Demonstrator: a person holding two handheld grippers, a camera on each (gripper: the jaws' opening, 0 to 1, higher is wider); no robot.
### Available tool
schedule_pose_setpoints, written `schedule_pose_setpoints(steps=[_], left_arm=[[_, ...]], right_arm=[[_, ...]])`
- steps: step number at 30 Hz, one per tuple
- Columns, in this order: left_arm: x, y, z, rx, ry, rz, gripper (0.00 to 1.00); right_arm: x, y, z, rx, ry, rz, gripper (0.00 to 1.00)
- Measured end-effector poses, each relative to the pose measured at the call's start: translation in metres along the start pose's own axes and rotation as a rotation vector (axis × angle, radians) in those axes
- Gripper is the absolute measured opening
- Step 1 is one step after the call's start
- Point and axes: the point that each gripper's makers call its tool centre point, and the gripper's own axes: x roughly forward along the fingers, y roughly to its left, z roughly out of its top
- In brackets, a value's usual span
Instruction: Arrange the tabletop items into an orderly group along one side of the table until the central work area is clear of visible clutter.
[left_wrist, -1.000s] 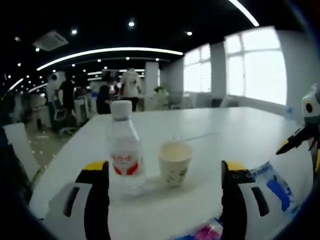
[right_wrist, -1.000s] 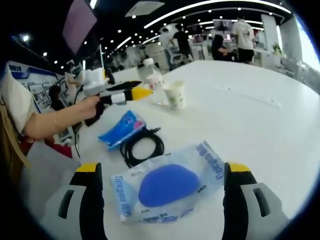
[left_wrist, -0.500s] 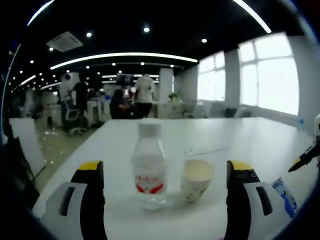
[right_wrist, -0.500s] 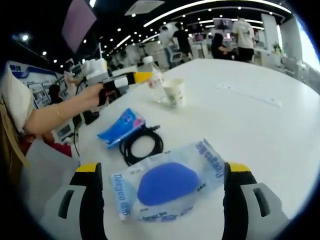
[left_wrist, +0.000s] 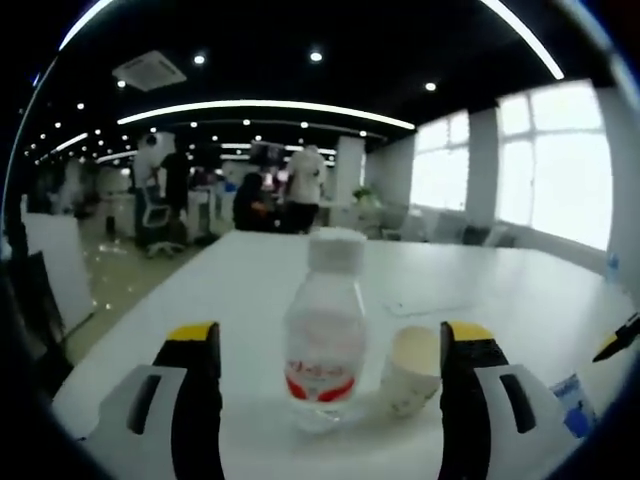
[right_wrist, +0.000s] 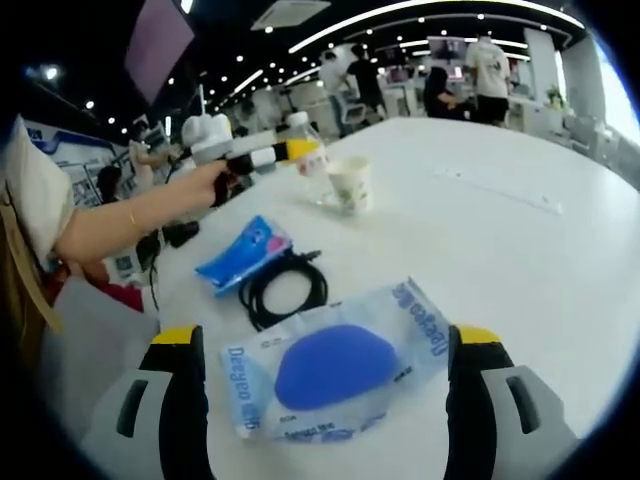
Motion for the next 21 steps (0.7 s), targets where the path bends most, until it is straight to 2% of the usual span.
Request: schedule_pose_setpoints(steps=[6,12,16,21], left_arm=[[0.008,0.004,-0.009,-0.011,0.007,0.031,0.73],[0.014,0.007,-0.011,-0.02,-0.004,0.049,0.65],[0.016,0.003,-0.013,-0.017,0.004,0.025,0.54],[0.018,0.004,-0.016,-0.018,0.012,0.026,0.49]], right_arm=[[-0.001,-0.004,-0.003,-0.001,0.008,-0.013,0.99],[-0.001,-0.006,-0.005,0.0,0.016,-0.017,0.99],[-0.002,-0.009,-0.005,0.002,0.016,-0.025,0.99],[-0.002,-0.01,-0.007,0.001,0.021,-0.029,0.99]])
